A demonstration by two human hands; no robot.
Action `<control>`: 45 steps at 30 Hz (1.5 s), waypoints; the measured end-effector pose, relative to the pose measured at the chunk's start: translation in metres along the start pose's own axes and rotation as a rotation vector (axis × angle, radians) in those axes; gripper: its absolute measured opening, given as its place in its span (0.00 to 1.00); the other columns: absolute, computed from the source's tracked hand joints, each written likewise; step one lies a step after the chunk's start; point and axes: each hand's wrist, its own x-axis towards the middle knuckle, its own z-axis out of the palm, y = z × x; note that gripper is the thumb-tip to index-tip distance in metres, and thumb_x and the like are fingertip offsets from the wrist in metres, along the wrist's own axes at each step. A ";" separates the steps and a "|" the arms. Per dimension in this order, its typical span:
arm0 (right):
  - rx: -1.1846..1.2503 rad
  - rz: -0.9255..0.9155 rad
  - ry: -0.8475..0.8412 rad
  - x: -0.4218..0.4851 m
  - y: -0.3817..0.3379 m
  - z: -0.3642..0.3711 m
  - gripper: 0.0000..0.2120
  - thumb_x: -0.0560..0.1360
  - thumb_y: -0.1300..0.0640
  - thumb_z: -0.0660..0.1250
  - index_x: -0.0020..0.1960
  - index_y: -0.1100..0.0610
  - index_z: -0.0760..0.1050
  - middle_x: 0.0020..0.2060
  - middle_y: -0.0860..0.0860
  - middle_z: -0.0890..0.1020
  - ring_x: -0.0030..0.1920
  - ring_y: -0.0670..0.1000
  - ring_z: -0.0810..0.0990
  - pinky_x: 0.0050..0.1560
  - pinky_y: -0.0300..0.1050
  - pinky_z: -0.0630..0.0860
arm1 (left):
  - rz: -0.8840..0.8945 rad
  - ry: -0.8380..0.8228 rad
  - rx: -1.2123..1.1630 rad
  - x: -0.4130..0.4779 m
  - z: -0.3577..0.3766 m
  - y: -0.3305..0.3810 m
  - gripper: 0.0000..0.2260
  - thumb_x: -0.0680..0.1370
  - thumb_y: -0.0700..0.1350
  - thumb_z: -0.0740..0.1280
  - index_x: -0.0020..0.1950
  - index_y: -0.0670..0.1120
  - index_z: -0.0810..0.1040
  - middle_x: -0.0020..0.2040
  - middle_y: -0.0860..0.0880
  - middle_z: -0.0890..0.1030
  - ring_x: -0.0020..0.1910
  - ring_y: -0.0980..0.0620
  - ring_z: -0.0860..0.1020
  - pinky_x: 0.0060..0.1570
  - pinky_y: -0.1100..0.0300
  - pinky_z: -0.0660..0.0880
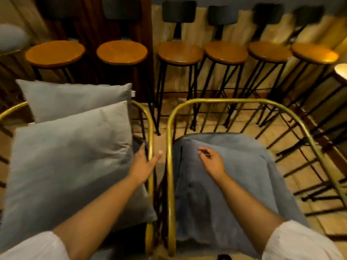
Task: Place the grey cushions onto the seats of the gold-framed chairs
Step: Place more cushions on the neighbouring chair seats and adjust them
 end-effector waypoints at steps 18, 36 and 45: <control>0.090 0.684 -0.025 0.055 0.282 -0.179 0.53 0.64 0.37 0.73 0.78 0.51 0.46 0.77 0.55 0.57 0.74 0.60 0.61 0.72 0.54 0.62 | -0.552 -0.159 -0.160 0.074 0.227 -0.051 0.36 0.73 0.56 0.68 0.77 0.47 0.58 0.75 0.42 0.64 0.71 0.40 0.67 0.69 0.48 0.65; 0.278 0.459 -0.028 0.079 0.279 -0.250 0.44 0.58 0.38 0.77 0.70 0.48 0.68 0.64 0.49 0.77 0.61 0.54 0.77 0.60 0.54 0.76 | -0.616 -0.064 -0.247 0.035 0.265 -0.021 0.36 0.71 0.50 0.73 0.74 0.45 0.61 0.70 0.43 0.70 0.66 0.41 0.71 0.61 0.50 0.70; 0.205 0.510 -0.071 0.069 0.316 -0.269 0.40 0.66 0.49 0.76 0.73 0.49 0.62 0.69 0.53 0.72 0.66 0.58 0.73 0.63 0.53 0.73 | -0.731 -0.091 -0.306 -0.002 0.307 -0.035 0.45 0.65 0.52 0.77 0.75 0.49 0.56 0.70 0.41 0.70 0.65 0.39 0.72 0.60 0.48 0.72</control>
